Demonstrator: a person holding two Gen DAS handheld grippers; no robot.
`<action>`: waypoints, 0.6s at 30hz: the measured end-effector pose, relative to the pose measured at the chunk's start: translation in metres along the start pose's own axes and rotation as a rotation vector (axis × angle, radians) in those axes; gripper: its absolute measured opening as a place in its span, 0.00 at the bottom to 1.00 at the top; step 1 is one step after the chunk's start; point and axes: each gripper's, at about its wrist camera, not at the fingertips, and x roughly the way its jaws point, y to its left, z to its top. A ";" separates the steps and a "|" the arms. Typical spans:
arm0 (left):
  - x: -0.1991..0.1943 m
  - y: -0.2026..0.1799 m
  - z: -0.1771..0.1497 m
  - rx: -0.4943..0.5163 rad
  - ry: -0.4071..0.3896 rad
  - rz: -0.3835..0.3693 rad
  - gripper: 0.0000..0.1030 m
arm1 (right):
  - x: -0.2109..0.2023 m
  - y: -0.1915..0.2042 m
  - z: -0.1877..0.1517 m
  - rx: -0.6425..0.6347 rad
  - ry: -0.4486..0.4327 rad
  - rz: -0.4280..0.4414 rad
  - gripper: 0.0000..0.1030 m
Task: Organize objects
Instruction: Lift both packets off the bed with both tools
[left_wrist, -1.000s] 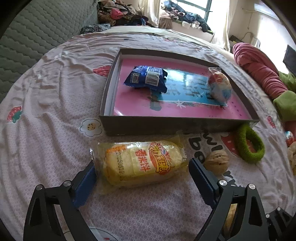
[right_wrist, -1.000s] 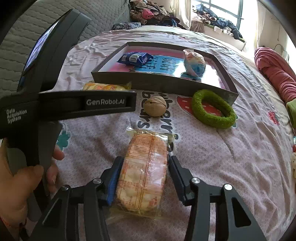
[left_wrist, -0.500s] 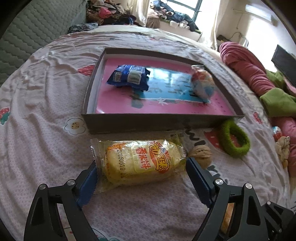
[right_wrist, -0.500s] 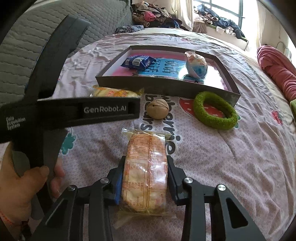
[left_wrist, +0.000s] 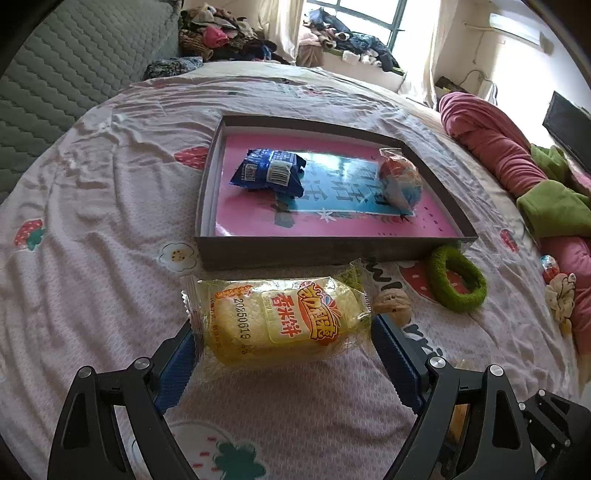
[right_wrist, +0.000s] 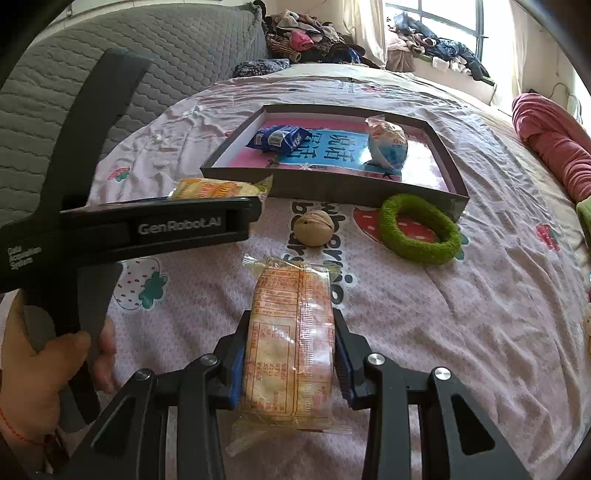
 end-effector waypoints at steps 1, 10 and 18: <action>-0.003 0.000 -0.001 0.001 -0.003 0.004 0.87 | -0.002 0.000 -0.001 0.000 -0.002 -0.001 0.38; -0.034 -0.009 -0.008 0.014 -0.017 0.033 0.87 | -0.022 -0.009 -0.002 0.023 -0.023 -0.013 0.38; -0.066 -0.018 -0.014 0.024 -0.043 0.061 0.87 | -0.039 -0.013 -0.004 0.038 -0.044 -0.022 0.38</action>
